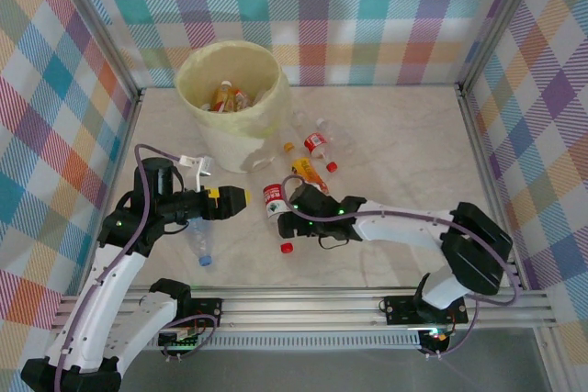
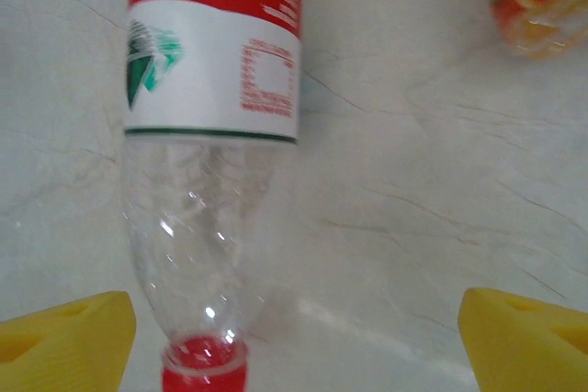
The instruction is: Put the plastic bottles in the bin
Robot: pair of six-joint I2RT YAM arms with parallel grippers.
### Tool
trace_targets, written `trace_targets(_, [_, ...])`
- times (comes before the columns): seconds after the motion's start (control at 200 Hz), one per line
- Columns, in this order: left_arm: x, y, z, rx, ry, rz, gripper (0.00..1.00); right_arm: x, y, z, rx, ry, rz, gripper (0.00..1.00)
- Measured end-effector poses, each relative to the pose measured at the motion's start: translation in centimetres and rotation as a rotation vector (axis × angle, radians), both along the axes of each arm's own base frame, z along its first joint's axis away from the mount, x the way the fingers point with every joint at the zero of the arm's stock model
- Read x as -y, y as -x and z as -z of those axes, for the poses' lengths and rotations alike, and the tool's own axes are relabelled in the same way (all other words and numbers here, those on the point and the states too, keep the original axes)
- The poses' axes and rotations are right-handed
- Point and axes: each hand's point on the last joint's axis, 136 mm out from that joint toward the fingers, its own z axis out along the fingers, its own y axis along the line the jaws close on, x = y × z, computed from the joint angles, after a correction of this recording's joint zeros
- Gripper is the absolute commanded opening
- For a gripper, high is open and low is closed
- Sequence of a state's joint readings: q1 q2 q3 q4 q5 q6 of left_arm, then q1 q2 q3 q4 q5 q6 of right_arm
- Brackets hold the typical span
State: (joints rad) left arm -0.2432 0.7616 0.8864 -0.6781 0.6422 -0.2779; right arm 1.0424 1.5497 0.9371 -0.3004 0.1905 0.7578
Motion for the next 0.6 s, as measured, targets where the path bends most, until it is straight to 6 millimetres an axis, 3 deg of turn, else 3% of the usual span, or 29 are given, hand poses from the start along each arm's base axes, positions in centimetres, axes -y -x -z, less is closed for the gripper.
trace_targets(0.245, [0.0, 0.0, 0.0, 0.0, -0.001, -0.001, 1.0, -3.0, -0.7, 2.3, -0.054, -0.013, 0.0, 0.88])
trace_targets(0.405, [-0.1, -0.1, 0.1, -0.002, -0.005, -0.005, 1.0, -3.6, -0.9, 3.9, -0.081, 0.005, 0.008, 0.85])
trace_targets(0.6, [0.0, -0.2, 0.2, -0.007, -0.006, -0.005, 1.0, -4.5, -1.4, 4.3, -0.084, 0.01, 0.012, 0.78])
